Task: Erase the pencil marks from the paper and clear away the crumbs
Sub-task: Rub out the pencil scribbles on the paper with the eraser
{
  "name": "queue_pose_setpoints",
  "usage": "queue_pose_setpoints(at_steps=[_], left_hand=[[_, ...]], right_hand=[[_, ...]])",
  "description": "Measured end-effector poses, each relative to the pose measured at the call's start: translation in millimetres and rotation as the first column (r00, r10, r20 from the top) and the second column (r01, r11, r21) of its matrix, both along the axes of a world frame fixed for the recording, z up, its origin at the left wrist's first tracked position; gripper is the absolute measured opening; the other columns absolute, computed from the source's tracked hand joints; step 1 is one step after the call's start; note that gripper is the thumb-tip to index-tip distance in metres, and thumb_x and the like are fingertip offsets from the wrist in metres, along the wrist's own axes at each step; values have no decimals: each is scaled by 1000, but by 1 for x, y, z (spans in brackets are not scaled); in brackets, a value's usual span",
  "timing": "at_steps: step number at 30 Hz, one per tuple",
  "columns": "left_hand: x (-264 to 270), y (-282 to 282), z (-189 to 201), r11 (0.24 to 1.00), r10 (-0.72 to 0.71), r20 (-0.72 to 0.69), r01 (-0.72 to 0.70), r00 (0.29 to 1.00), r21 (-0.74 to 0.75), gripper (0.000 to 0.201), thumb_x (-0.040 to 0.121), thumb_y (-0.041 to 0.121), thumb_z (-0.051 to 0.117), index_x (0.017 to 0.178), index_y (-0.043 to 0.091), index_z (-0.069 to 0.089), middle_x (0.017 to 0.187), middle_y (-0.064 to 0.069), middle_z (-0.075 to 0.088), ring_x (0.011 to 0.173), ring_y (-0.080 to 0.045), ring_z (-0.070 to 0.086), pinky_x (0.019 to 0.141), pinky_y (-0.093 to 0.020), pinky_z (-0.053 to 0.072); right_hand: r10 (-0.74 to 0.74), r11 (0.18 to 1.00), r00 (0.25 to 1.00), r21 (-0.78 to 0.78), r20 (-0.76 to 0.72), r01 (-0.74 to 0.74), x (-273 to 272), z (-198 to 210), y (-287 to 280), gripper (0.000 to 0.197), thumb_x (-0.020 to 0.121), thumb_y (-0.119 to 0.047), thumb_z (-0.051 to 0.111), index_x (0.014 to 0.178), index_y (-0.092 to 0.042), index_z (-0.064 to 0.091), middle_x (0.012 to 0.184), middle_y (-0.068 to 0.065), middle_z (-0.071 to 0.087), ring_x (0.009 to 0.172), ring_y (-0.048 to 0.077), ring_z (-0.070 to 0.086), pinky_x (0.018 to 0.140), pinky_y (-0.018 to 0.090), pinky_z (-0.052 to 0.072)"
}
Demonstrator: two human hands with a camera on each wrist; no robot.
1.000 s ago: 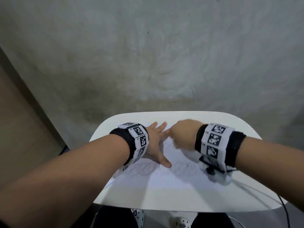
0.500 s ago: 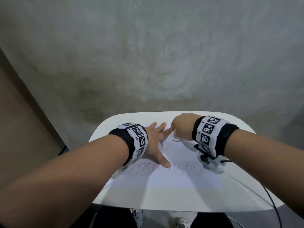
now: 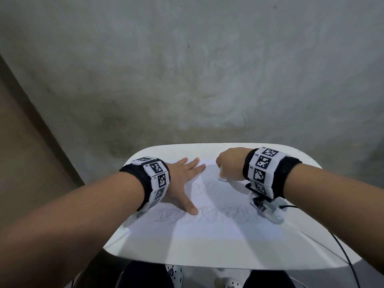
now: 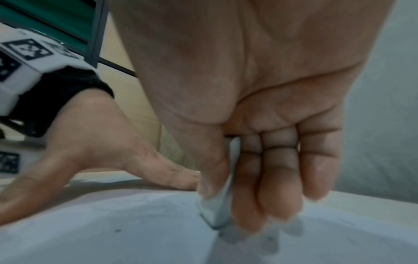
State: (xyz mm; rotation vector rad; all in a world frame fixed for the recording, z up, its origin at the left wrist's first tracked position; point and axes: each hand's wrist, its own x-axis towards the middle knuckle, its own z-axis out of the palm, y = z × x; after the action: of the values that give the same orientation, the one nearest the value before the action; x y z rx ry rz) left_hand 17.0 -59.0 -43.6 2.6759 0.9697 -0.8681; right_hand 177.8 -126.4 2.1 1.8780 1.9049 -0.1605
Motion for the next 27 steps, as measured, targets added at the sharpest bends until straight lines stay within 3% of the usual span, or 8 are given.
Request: queue_pose_setpoints(at_steps=[4, 6, 9, 11, 14, 18, 22, 27], left_hand=[[2, -5, 1, 1000, 2, -2, -2, 1000, 3, 132, 66, 78, 67, 148, 39, -29, 154, 18, -37, 146, -14, -26, 118, -58, 6], [1, -4, 2, 1000, 0, -3, 0, 1000, -2, 131, 67, 78, 67, 148, 39, -29, 153, 17, -37, 146, -14, -27, 119, -59, 6], [1, -1, 0, 1000, -1, -21, 0, 1000, -7, 132, 65, 80, 66, 147, 39, -30, 153, 17, -38, 146, -16, -28, 118, -62, 6], [3, -3, 0, 1000, 1, -11, -1, 1000, -2, 133, 65, 79, 67, 148, 39, -28, 154, 16, -37, 146, -16, -27, 118, -61, 7], [4, -4, 1, 1000, 2, 5, -2, 1000, 6, 132, 66, 75, 70, 150, 38, -25, 156, 15, -35, 147, -17, -25, 118, -59, 9], [3, -2, 0, 1000, 3, -15, -3, 1000, 8, 133, 66, 78, 67, 149, 37, -28, 155, 15, -36, 147, -17, -26, 117, -60, 7], [5, -4, 1, 1000, 0, -3, 0, 1000, 13, 133, 67, 75, 70, 149, 36, -27, 156, 14, -35, 147, -17, -25, 118, -58, 9], [2, -2, -1, 1000, 9, 0, -9, 1000, -1, 133, 66, 79, 67, 148, 38, -29, 156, 14, -35, 147, -17, -26, 118, -59, 5]], right_hand=[[203, 978, 978, -60, 36, -201, -30, -10, -21, 22, 88, -16, 63, 110, -12, 59, 107, 0, 64, 93, 21, 61, 66, 25, 40], [117, 991, 991, -55, -60, -120, -24, -10, -15, 18, 91, -18, 57, 107, -12, 60, 100, 0, 65, 83, 19, 58, 59, 25, 41], [30, 1000, 999, 6, -41, -30, -9, -2, -2, 22, 93, -17, 48, 110, -11, 60, 95, 1, 62, 88, 22, 59, 70, 30, 45], [90, 996, 996, 7, 5, -90, -22, -2, -8, 16, 92, -14, 52, 107, -13, 59, 95, -1, 63, 94, 23, 61, 68, 28, 44], [187, 979, 982, -76, -35, -190, -38, -7, -17, 5, 91, -16, 58, 94, -19, 56, 77, -7, 57, 82, 19, 55, 55, 23, 36], [31, 999, 999, 5, 30, -31, -9, -1, 7, 20, 90, -20, 55, 104, -9, 65, 103, 2, 69, 85, 21, 62, 72, 30, 50], [213, 975, 976, -59, -41, -215, -35, -11, -12, 7, 94, -19, 55, 97, -23, 59, 67, -10, 47, 66, 10, 46, 67, 24, 37], [91, 995, 995, 33, 38, -92, -15, 2, 4, 10, 92, -16, 50, 83, -14, 55, 77, -2, 53, 80, 23, 54, 68, 27, 40]])
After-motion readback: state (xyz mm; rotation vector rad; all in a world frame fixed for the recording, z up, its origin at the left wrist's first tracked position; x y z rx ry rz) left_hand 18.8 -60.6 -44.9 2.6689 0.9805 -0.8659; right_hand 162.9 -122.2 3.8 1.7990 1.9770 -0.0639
